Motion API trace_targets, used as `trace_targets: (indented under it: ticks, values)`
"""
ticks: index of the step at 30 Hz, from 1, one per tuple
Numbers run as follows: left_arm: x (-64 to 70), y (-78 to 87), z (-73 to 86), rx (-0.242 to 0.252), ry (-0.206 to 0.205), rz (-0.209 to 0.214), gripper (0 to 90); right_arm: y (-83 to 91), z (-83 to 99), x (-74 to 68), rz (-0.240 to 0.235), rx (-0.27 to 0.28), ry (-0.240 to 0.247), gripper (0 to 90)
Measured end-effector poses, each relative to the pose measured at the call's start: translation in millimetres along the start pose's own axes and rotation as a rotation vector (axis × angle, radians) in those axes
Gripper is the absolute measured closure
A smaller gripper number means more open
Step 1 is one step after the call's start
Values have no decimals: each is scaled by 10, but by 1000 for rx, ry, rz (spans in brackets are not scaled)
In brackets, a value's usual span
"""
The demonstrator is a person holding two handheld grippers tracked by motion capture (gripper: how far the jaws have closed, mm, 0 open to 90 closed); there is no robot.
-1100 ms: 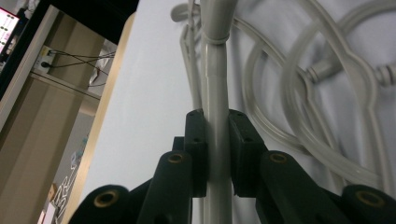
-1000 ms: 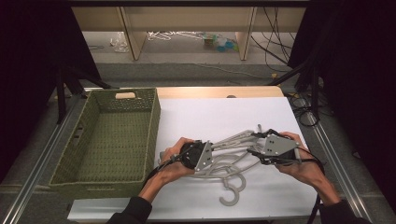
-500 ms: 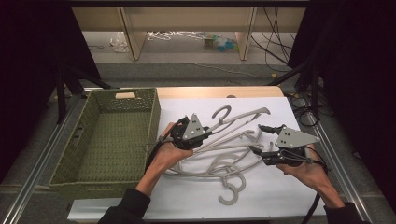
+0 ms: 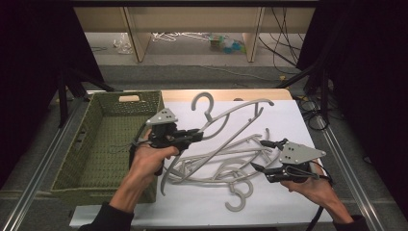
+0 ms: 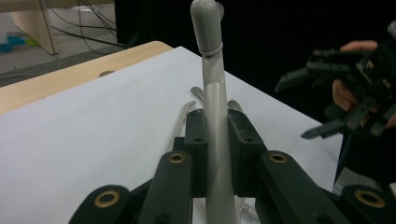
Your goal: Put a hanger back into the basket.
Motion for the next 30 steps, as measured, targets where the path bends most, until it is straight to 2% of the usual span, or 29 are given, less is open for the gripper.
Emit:
trace_targets:
  ticks: [4,5,6,7,8,12,14,16,17,19,20,21,24,25,30]
  values:
    - [-48,244,-54,44,30,-19,794,23,24,-90,-33,-1,-22,264]
    - [-68,377,-79,56,28,-34,794,33,48,-109,-33,3,-23,262]
    - [-68,377,-79,56,28,-34,794,41,67,-120,-39,-4,-29,261]
    - [-86,499,-97,75,38,-43,794,42,86,-123,-39,-4,-28,261]
    - [-86,499,-97,75,38,-43,794,42,86,-123,-39,-4,-28,261]
    - [-147,734,-107,95,45,-59,794,43,170,-140,-47,-31,-38,261]
    - [-193,833,-94,102,53,-61,794,54,213,-151,-60,-45,-26,270]
    - [-250,939,-77,100,62,-81,794,51,222,-154,-55,-44,-28,270]
    - [-328,1055,-75,109,63,-105,794,57,231,-151,-58,-43,-28,270]
    - [-380,1116,-78,123,65,-120,794,55,230,-145,-50,-39,-34,270]
    - [-398,1167,-71,133,82,-111,794,57,235,-142,-51,-40,-33,270]
    - [-439,1236,-64,145,97,-124,794,60,241,-141,-53,-41,-36,269]
    - [-525,1372,-51,163,94,-147,794,73,260,-138,-59,-44,-40,263]
    - [-578,1429,-38,170,100,-165,794,80,267,-136,-60,-46,-45,260]
    - [-732,1607,38,178,118,-201,794,90,305,-135,-51,-47,-56,238]
Point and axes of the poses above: each handheld gripper's, and its own axes: y roughly backward along the jaws, z roughly out of its underside, x roughly to its right, the point moved 7 cm from there along -y, roughly forward along the jaws, and after that the axes turned 15 degrees about z, right-handed, at the moved point
